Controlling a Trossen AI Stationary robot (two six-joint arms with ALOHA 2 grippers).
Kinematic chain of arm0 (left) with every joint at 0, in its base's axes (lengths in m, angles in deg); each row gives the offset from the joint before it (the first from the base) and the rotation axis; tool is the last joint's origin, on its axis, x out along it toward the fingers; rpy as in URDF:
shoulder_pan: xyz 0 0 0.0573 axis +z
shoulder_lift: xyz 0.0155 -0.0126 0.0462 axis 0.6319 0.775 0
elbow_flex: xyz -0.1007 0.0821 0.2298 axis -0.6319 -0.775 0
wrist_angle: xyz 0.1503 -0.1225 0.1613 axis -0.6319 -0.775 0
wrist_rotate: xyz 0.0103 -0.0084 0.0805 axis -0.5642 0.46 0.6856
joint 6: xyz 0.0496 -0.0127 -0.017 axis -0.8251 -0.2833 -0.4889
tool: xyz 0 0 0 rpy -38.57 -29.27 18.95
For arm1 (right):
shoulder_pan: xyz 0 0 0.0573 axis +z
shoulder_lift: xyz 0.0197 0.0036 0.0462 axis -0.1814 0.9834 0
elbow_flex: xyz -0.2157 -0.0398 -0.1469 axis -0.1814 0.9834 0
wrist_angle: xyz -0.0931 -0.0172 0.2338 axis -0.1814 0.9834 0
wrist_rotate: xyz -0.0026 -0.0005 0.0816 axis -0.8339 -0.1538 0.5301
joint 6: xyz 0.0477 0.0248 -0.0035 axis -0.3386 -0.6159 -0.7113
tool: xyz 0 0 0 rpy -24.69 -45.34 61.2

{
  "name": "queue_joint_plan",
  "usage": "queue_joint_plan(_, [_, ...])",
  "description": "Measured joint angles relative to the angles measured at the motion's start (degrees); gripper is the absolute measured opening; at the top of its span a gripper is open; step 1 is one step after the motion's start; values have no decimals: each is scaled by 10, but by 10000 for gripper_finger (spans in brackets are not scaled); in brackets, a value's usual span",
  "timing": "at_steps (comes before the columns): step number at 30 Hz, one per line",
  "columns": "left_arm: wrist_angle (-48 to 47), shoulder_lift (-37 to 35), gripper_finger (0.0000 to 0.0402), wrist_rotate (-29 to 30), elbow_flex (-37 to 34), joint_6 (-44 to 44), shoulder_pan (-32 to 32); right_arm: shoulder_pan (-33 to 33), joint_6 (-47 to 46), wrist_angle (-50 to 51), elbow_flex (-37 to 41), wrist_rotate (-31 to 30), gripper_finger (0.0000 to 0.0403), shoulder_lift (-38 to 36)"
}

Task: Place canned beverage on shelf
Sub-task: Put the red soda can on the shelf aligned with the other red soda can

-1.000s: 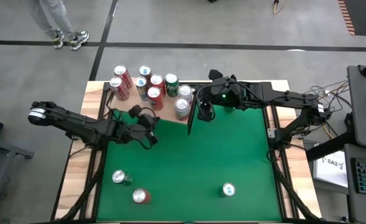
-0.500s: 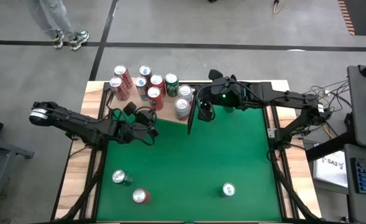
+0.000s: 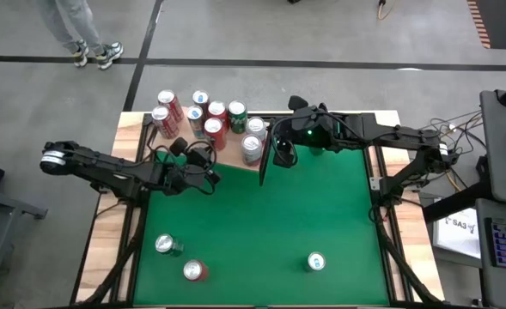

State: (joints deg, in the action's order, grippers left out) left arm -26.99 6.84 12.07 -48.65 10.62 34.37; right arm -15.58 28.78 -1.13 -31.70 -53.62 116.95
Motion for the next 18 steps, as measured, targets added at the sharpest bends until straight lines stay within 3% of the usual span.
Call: queue_joint_plan(18, [3, 0, 0, -21, 0, 19, -31, 0, -1, 9, 0, 0, 9, 0])
